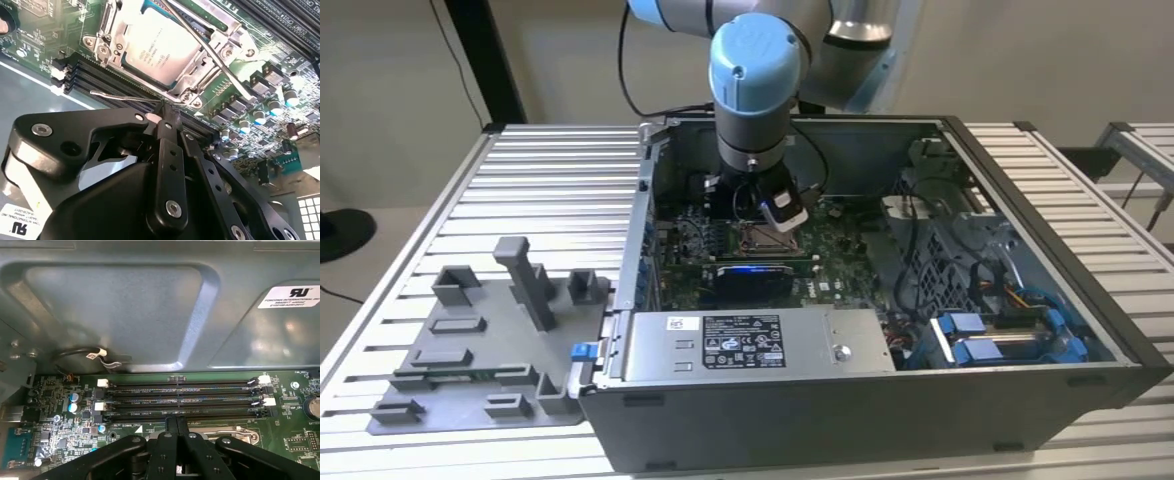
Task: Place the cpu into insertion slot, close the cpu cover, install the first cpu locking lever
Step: 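Install the first cpu locking lever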
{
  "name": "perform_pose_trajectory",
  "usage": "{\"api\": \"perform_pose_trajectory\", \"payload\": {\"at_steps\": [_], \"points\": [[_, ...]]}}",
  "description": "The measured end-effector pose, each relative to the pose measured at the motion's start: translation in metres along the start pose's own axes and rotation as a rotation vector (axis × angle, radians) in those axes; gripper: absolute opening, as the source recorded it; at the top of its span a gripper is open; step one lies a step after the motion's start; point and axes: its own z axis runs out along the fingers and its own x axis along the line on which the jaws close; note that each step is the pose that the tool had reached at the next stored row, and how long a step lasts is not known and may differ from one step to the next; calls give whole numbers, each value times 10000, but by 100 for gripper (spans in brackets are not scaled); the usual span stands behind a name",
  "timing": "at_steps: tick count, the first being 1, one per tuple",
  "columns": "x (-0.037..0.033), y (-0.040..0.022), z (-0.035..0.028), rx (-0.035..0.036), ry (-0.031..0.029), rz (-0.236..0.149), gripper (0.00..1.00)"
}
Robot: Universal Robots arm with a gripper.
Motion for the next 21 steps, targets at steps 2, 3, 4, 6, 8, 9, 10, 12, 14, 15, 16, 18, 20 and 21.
{"api": "perform_pose_trajectory", "payload": {"at_steps": [2, 3, 4, 6, 8, 9, 10, 12, 14, 15, 16, 18, 20, 21], "points": [[-11, 0, 3, -2, -3, -2, 0], [-14, 0, 5, 0, -5, -3, 0], [-16, 0, 6, 0, -9, -3, 0], [-24, 0, 10, -1, -17, -8, 0], [-31, 2, 12, -4, -30, -13, 0], [-32, 3, 13, -4, -38, -15, 0], [-33, 3, 14, -3, -47, -19, 0], [-36, 3, 16, -4, -68, -32, 0], [-40, 2, 18, -6, -88, -42, 0], [-43, 1, 20, -8, -97, -47, 0], [-44, 1, 21, -9, -106, -50, 0], [-47, 0, 24, -10, -126, -59, 0], [-51, -2, 27, -11, -144, -69, 0], [-53, -2, 28, -12, -152, -75, 0]]}}
